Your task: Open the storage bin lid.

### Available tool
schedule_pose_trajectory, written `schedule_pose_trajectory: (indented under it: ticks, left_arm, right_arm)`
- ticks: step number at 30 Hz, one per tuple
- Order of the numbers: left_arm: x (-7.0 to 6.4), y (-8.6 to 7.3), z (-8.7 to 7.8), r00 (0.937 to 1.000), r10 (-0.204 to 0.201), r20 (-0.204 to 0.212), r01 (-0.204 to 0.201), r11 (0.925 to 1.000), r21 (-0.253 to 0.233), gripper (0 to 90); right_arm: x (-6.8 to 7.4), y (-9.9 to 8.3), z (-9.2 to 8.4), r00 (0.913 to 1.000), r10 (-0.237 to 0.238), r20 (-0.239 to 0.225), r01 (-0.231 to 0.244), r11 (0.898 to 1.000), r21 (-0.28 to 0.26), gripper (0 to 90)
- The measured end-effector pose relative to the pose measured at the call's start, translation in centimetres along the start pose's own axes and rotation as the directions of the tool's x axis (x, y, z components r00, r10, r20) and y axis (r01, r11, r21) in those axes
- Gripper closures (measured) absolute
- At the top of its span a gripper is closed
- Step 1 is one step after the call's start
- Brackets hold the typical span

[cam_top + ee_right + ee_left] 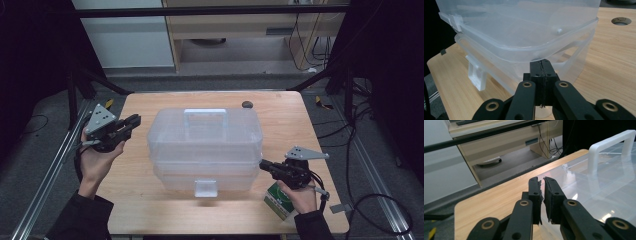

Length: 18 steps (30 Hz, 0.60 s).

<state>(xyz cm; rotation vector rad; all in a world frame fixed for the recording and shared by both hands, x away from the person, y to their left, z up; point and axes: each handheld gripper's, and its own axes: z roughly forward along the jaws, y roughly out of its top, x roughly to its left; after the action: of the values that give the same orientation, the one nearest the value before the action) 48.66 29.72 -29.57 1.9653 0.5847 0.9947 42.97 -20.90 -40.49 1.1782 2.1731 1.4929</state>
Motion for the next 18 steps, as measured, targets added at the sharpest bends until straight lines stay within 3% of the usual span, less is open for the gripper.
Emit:
schedule_pose_trajectory:
  ticks: [5,10,13,16,18]
  left_arm:
    - [0.1,-2.3,-0.6,0.9998,-0.016,-0.013,0.016,0.9999,-0.001,86.9]
    - [-0.7,-4.9,-1.1,0.9976,-0.068,-0.015,0.068,0.9977,0.009,88.9]
    - [-1.1,-6.3,-0.9,0.997,-0.073,0.028,0.072,0.9973,0.009,89.4]
    - [-1.7,-7.4,-0.6,0.9946,-0.101,0.023,0.1,0.9938,0.049,89.5]
    - [-1.6,-7.8,-0.5,0.9952,-0.084,0.05,0.081,0.9953,0.053,89.5]
  right_arm:
    - [0.0,0.0,0.0,1.0,-0.001,0.004,0.001,1.0,0.004,90.0]
    - [0.0,0.0,0.0,1.0,0.0,0.003,0.0,1.0,0.003,90.0]
    - [0.0,0.0,0.0,1.0,-0.001,0.002,0.001,1.0,0.003,90.0]
    - [0.0,0.0,0.0,1.0,-0.001,0.004,0.001,1.0,0.005,90.0]
    - [0.0,0.0,0.0,1.0,-0.002,0.004,0.002,1.0,0.005,90.0]
